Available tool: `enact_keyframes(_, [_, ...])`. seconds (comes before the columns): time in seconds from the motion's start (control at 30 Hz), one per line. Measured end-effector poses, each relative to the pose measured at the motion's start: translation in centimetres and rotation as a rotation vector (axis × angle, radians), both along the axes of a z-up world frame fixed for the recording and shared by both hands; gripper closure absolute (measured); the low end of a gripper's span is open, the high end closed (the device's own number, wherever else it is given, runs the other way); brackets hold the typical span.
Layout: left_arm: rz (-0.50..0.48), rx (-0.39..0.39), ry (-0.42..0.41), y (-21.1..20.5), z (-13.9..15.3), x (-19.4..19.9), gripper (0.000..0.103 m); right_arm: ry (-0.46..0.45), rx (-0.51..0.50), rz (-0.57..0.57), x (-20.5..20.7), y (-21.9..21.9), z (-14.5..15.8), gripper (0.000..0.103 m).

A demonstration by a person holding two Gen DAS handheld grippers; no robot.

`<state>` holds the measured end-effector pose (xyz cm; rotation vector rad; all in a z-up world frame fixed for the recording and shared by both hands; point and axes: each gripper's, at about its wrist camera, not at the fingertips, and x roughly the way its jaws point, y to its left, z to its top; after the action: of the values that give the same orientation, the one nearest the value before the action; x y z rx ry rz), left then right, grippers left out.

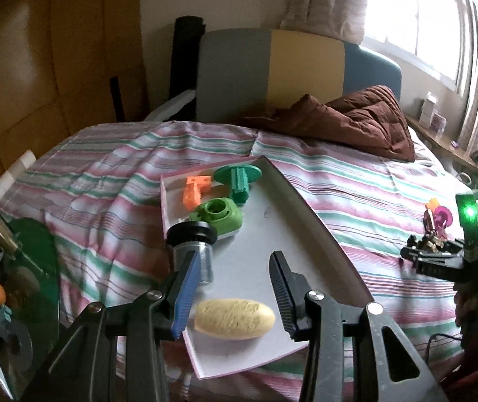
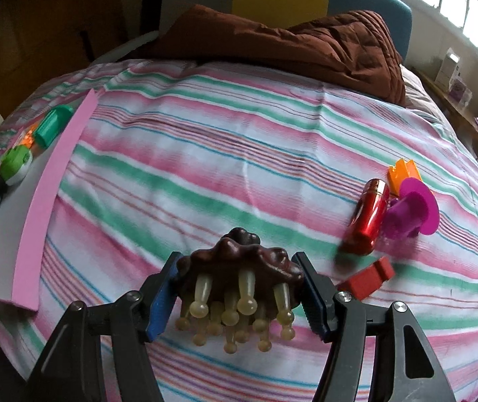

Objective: Organize rigid objects
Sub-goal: 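Carry the brown spiky ball to the tray with the right tool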

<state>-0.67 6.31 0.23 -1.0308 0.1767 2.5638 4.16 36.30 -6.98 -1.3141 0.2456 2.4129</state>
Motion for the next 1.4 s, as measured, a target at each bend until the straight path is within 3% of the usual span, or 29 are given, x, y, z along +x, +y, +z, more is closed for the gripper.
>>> enact_keyframes(0.37, [0.056,0.002,-0.011,-2.3,-0.7,-0.2,0.06,0.029,-0.02,0.013,0.7,-3.3,0.3,0.037])
enact_keyframes(0.9, [0.08,0.014,-0.022,-3.9,-1.0,-0.4,0.06,0.01,-0.013,0.043,-0.9,-4.8,0.7,0.037])
enact_keyframes(1.4, [0.087,0.02,-0.042,-4.4,-1.5,-0.8,0.06,0.126,-0.005,0.173,-4.7,-9.2,5.4,0.037])
